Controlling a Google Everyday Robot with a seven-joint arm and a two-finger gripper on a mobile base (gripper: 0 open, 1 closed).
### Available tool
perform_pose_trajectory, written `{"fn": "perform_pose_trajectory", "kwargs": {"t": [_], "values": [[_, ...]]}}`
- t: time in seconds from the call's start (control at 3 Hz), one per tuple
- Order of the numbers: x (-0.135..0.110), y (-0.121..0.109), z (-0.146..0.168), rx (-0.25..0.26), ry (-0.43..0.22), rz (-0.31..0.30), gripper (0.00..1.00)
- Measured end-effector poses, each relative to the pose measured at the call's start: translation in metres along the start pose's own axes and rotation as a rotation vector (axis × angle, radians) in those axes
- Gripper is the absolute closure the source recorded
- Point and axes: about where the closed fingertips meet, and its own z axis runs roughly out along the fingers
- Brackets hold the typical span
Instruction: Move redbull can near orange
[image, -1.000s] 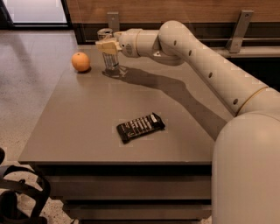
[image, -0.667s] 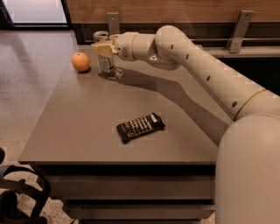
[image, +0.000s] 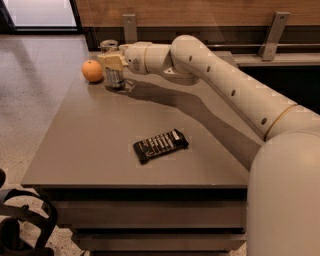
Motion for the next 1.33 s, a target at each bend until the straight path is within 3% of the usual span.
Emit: {"fn": "perform_pose_trajectory", "kwargs": {"t": [0.33, 1.33], "values": [[0.0103, 0.0008, 0.0014, 0.006, 0.012, 0.024, 1.00], [0.0101, 0.0080, 0.0098, -0.010, 0.012, 0.025, 0.20]]}}
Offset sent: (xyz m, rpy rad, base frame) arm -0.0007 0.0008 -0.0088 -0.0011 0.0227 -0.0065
